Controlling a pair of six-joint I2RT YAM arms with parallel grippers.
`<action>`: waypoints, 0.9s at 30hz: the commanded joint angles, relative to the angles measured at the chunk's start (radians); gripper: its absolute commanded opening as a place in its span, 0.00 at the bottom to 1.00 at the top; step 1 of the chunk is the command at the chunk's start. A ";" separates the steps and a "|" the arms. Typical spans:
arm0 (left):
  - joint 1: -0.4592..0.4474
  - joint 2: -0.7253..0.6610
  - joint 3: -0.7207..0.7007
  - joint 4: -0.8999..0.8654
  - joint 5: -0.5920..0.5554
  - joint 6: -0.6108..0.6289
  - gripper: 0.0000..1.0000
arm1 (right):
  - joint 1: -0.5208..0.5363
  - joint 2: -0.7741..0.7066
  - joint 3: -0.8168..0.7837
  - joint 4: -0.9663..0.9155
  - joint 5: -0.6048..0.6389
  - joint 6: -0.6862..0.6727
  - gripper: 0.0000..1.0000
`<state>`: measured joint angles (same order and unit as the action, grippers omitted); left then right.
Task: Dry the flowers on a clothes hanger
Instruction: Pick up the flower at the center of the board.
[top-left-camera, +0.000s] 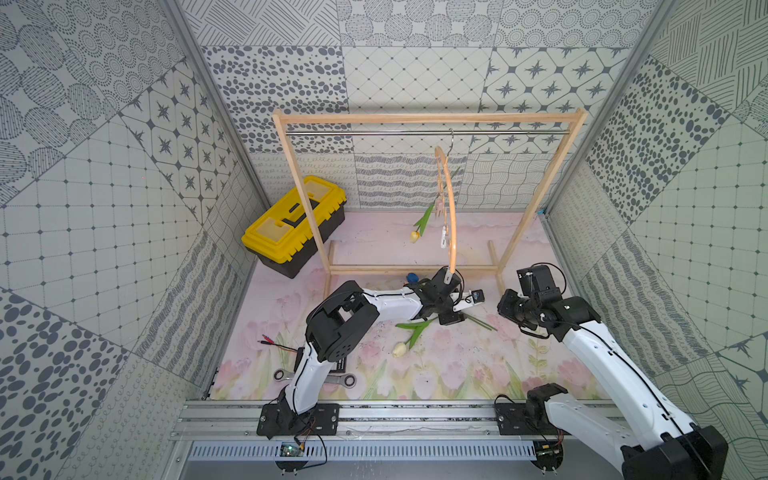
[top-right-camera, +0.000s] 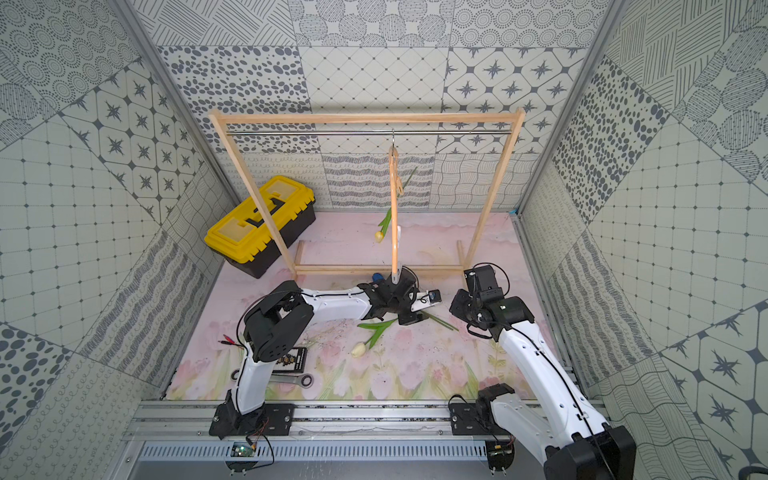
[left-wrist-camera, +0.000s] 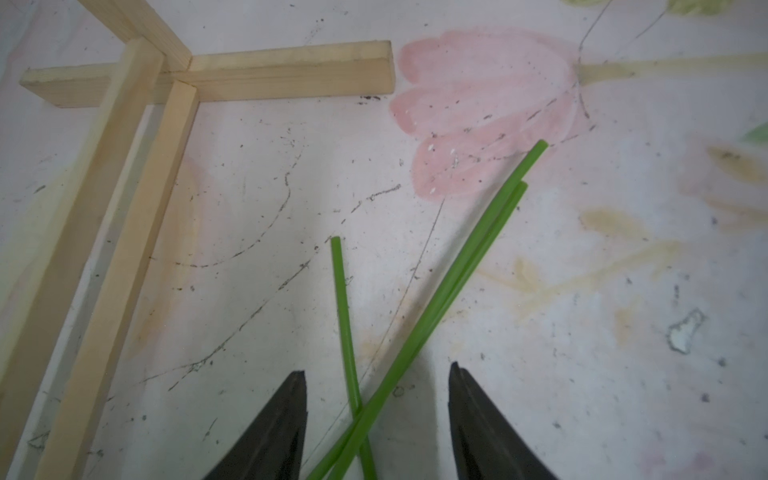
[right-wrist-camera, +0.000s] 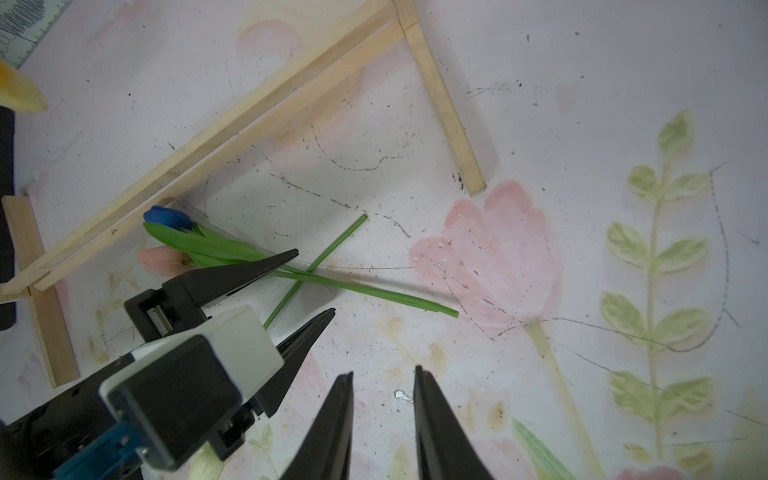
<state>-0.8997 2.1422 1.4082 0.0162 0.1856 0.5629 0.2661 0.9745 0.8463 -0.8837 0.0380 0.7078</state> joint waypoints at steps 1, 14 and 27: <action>0.008 0.038 0.041 -0.134 0.064 0.128 0.46 | -0.007 -0.018 0.042 0.002 -0.013 -0.001 0.29; 0.005 -0.059 0.007 -0.126 0.054 0.054 0.00 | -0.013 -0.055 0.047 -0.006 -0.031 -0.004 0.26; 0.003 -0.222 -0.074 -0.035 -0.048 -0.437 0.00 | -0.018 -0.116 -0.060 0.187 -0.231 -0.034 0.24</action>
<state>-0.8948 1.9411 1.3415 -0.0902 0.1947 0.4362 0.2512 0.8978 0.8268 -0.8120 -0.0872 0.6979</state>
